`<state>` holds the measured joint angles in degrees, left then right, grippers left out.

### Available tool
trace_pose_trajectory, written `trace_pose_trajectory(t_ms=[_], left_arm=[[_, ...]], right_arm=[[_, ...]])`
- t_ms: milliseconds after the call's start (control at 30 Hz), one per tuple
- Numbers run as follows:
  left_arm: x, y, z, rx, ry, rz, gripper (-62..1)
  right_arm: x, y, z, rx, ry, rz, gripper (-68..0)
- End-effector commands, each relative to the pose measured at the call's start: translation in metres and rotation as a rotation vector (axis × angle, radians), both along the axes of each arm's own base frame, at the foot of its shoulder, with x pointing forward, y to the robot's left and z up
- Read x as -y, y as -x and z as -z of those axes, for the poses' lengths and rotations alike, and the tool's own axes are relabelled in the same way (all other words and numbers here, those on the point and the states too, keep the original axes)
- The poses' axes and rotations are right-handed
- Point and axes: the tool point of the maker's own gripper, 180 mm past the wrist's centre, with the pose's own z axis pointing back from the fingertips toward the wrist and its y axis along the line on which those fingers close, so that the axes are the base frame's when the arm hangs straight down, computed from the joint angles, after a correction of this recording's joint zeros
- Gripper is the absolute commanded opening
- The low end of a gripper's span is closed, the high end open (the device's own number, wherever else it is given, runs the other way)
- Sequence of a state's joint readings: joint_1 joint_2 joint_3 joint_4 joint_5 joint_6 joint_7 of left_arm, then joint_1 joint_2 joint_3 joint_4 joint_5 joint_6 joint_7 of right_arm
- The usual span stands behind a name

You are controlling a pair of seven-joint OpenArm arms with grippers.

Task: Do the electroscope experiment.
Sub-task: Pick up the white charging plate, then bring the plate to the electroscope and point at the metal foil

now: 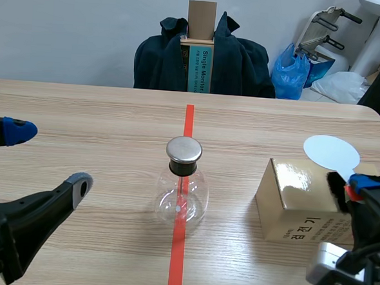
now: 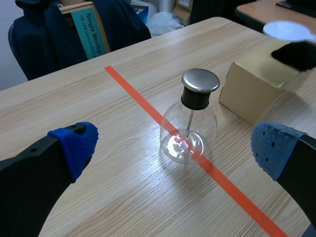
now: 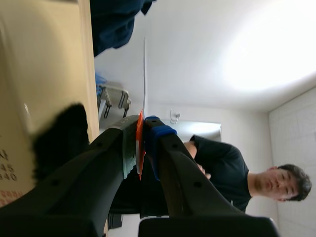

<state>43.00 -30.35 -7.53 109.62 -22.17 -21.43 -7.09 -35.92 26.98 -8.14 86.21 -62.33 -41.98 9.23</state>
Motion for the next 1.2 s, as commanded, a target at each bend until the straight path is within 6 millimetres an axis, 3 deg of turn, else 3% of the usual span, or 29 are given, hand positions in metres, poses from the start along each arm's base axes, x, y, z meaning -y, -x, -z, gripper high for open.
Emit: trace_pose_trajectory(t_ms=[0,133,400,433,667,700,867,1167], left_arm=[[0.005,0.001,-0.006,0.017,0.019,0.013,1.4],[0.005,0.001,-0.005,0.02,0.007,0.017,1.4],[0.005,0.001,-0.003,0.016,-0.009,0.021,1.4],[0.005,0.002,-0.001,0.012,-0.019,0.023,-1.5],[0.001,0.002,0.025,-0.067,-0.131,0.144,-55.2],[-0.002,-0.002,0.028,-0.067,-0.142,0.154,-59.3],[-0.02,-0.025,0.044,-0.067,-0.138,0.181,-59.0],[-0.031,-0.059,0.088,-0.102,-0.041,0.211,-59.0]], right_arm=[[0.006,-0.008,-0.028,0.108,0.005,0.001,-66.7],[0.019,-0.017,-0.059,0.187,-0.013,0.013,-66.7],[0.035,-0.026,-0.15,0.415,-0.144,0.013,-66.7],[0.036,-0.025,-0.16,0.441,-0.158,0.01,-66.7],[0.035,-0.02,-0.199,0.528,-0.244,-0.056,-66.7],[0.033,-0.021,-0.201,0.519,-0.261,-0.071,-66.7],[0.029,-0.023,-0.212,0.508,-0.319,-0.135,-66.7],[0.028,-0.027,-0.224,0.528,-0.372,-0.169,-66.7]])
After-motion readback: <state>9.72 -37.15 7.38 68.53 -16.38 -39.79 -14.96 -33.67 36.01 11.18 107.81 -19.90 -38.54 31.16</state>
